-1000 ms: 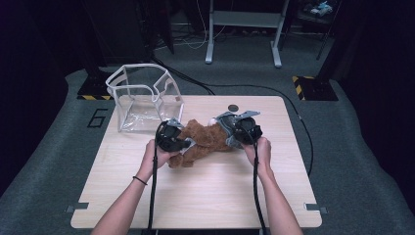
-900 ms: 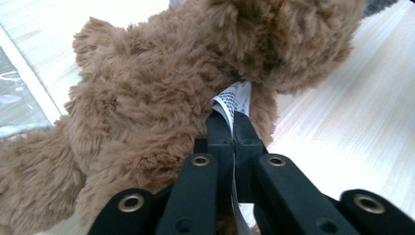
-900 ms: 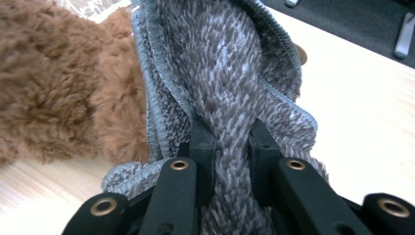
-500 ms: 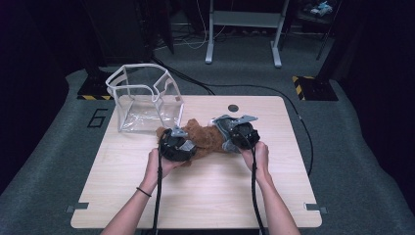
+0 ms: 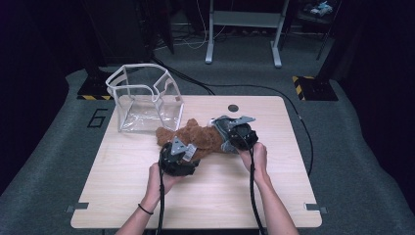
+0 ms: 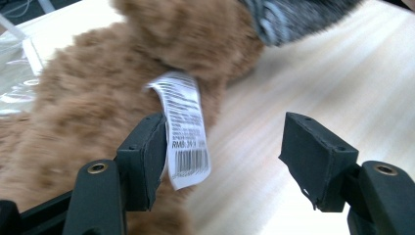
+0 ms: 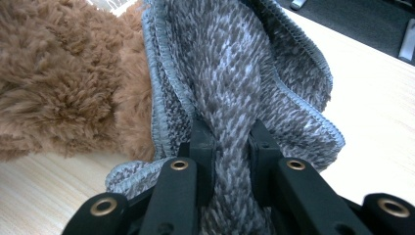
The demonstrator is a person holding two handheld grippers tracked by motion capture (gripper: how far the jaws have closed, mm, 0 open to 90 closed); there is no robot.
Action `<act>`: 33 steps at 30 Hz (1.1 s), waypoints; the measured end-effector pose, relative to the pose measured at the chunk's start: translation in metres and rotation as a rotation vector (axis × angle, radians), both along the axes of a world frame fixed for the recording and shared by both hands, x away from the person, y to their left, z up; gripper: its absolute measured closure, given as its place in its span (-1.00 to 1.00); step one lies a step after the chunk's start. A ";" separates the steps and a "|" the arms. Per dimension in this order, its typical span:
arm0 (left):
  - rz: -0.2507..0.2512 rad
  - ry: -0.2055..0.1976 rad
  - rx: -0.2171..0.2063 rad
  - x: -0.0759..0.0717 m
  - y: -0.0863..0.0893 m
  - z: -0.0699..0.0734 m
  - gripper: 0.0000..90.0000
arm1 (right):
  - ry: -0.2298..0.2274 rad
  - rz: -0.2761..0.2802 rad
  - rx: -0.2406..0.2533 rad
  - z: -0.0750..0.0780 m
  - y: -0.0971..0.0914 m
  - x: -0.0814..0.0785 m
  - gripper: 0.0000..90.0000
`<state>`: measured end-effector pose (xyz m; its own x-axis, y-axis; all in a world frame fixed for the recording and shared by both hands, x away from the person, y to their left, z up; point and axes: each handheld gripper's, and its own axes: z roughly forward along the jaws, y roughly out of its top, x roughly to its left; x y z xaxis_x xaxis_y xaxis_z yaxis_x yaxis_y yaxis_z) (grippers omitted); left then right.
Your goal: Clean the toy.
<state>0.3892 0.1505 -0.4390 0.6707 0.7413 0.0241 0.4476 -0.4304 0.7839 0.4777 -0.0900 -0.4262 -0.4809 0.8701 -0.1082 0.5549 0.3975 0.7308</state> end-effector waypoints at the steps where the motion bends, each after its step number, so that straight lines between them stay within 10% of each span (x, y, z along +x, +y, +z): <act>1: 0.000 0.002 0.001 -0.003 -0.003 -0.003 -0.24 | -0.006 0.005 -0.003 0.000 0.000 0.001 0.72; 8: 0.003 0.057 0.049 -0.022 -0.016 -0.037 -0.31 | -0.007 0.004 -0.002 0.000 0.000 0.000 0.72; 15: 0.141 0.044 0.111 -0.019 -0.009 -0.063 -0.32 | 0.004 -0.001 0.010 0.000 0.001 0.000 0.72; 33: 0.386 0.081 -0.047 0.026 0.015 -0.087 -0.33 | 0.008 0.000 0.010 -0.001 0.002 -0.002 0.72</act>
<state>0.4149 0.1654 -0.5259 0.3413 0.9382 -0.0573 0.6303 -0.1832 0.7544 0.4760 -0.0877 -0.4276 -0.4817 0.8710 -0.0963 0.5604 0.3906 0.7303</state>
